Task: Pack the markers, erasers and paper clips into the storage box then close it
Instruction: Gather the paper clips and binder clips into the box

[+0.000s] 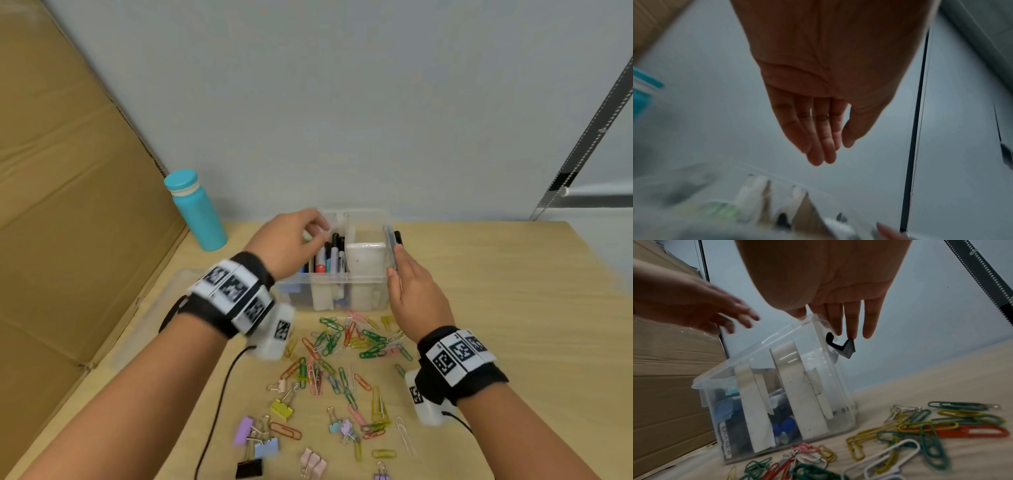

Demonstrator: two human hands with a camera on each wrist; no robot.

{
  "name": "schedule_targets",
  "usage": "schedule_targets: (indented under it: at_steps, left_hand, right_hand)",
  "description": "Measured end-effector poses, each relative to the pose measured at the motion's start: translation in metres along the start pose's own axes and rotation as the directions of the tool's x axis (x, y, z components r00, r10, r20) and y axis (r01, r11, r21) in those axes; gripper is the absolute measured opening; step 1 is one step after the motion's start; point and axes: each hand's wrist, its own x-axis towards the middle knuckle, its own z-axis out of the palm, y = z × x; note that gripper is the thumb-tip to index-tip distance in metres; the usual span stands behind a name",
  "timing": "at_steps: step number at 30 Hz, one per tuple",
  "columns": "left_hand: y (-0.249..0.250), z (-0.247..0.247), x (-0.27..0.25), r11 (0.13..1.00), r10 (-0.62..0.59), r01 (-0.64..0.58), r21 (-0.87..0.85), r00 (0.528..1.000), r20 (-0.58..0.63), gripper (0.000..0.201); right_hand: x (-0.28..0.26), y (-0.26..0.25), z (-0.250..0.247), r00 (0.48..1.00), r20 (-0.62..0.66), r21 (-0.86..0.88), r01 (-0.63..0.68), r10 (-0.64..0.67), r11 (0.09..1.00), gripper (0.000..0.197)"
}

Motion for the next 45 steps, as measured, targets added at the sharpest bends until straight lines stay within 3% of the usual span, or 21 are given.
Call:
schedule_targets:
  at_steps: [3, 6, 10, 11, 13, 16, 17, 19, 21, 26, 29, 31, 34, 36, 38, 40, 41, 42, 44, 45]
  left_hand:
    - [-0.025, 0.002, -0.060, 0.999, -0.036, 0.034, 0.041, 0.997, 0.061, 0.004]
    - [-0.055, 0.016, -0.108, 0.987, -0.153, 0.141, 0.072, 0.966, 0.211, 0.007]
    - [-0.083, 0.050, -0.149, 0.984, -0.177, 0.150, 0.098, 0.901, 0.396, 0.021]
    - [-0.086, 0.058, -0.154, 0.984, -0.178, 0.151, 0.096, 0.894, 0.412, 0.024]
    - [-0.090, 0.071, -0.158, 0.983, -0.185, 0.158, 0.098, 0.893, 0.410, 0.025]
    - [-0.092, 0.085, -0.158, 0.977, -0.205, 0.162, 0.139, 0.895, 0.396, 0.028]
    - [-0.091, 0.088, -0.157, 0.976, -0.202, 0.152, 0.155, 0.898, 0.392, 0.027]
    - [-0.091, 0.092, -0.156, 0.975, -0.192, 0.134, 0.175, 0.907, 0.375, 0.021]
    - [-0.090, 0.094, -0.154, 0.976, -0.188, 0.130, 0.178, 0.910, 0.370, 0.019]
    - [-0.090, 0.094, -0.149, 0.979, -0.145, 0.078, 0.187, 0.912, 0.384, 0.019]
    - [-0.095, 0.088, -0.149, 0.984, -0.176, 0.173, 0.039, 0.915, 0.364, 0.014]
    - [-0.100, 0.084, -0.150, 0.966, -0.193, 0.237, -0.100, 0.925, 0.326, 0.019]
    - [-0.105, 0.079, -0.152, 0.951, -0.166, 0.239, -0.197, 0.930, 0.326, 0.015]
    - [-0.105, 0.078, -0.153, 0.948, -0.128, 0.214, -0.236, 0.934, 0.333, 0.015]
    - [-0.103, 0.078, -0.155, 0.942, -0.102, 0.196, -0.271, 0.940, 0.324, 0.015]
    - [-0.098, 0.078, -0.157, 0.948, -0.116, 0.202, -0.248, 0.939, 0.324, 0.015]
    - [-0.095, 0.078, -0.157, 0.950, -0.123, 0.208, -0.232, 0.934, 0.335, 0.016]
    - [-0.092, 0.079, -0.158, 0.953, -0.125, 0.212, -0.219, 0.927, 0.353, 0.017]
    - [-0.086, 0.080, -0.160, 0.958, -0.134, 0.222, -0.179, 0.905, 0.404, 0.017]
    - [-0.084, 0.081, -0.161, 0.958, -0.150, 0.237, -0.159, 0.892, 0.427, 0.013]
  right_hand:
    - [0.000, 0.000, 0.000, 0.999, 0.032, 0.001, -0.016, 0.015, 1.000, 0.052]
    - [-0.002, -0.006, -0.004, 1.000, -0.010, -0.073, -0.006, 0.006, 0.997, 0.053]
    - [-0.032, -0.039, -0.011, 0.982, -0.106, -0.107, 0.146, -0.158, 0.983, 0.045]
    - [-0.044, -0.049, -0.011, 0.973, -0.063, -0.088, 0.216, -0.222, 0.972, 0.036]
    - [-0.067, -0.061, -0.007, 0.932, 0.195, 0.005, 0.310, -0.305, 0.951, 0.020]
    - [-0.095, -0.065, 0.007, 0.740, 0.617, 0.070, 0.288, -0.269, 0.955, 0.018]
    - [-0.102, -0.064, 0.013, 0.687, 0.686, 0.043, 0.292, -0.241, 0.955, 0.023]
    - [-0.113, -0.061, 0.022, 0.639, 0.749, -0.017, 0.283, -0.175, 0.959, 0.031]
    - [-0.118, -0.058, 0.028, 0.648, 0.750, -0.033, 0.239, -0.134, 0.970, 0.027]
    - [-0.119, -0.052, 0.029, 0.766, 0.634, 0.061, 0.086, -0.105, 0.994, 0.011]
    - [-0.115, -0.047, 0.022, 0.828, 0.560, 0.204, -0.100, -0.032, 0.974, 0.013]
    - [-0.112, -0.041, 0.018, 0.845, 0.533, 0.297, -0.233, 0.042, 0.926, 0.015]
    - [-0.110, -0.035, 0.016, 0.832, 0.540, 0.412, -0.391, 0.125, 0.823, 0.016]
    - [-0.110, -0.038, 0.016, 0.796, 0.575, 0.534, -0.541, 0.189, 0.650, 0.016]
    - [-0.111, -0.043, 0.017, 0.713, 0.659, 0.609, -0.693, 0.240, 0.385, 0.025]
    - [-0.111, -0.047, 0.018, 0.661, 0.711, 0.616, -0.750, 0.241, 0.242, 0.029]
    - [-0.111, -0.049, 0.020, 0.653, 0.721, 0.605, -0.757, 0.233, 0.249, 0.029]
    - [-0.111, -0.051, 0.021, 0.655, 0.722, 0.583, -0.750, 0.225, 0.312, 0.028]
    - [-0.113, -0.055, 0.024, 0.690, 0.695, 0.475, -0.650, 0.199, 0.594, 0.023]
    - [-0.114, -0.058, 0.025, 0.720, 0.672, 0.378, -0.535, 0.173, 0.755, 0.020]
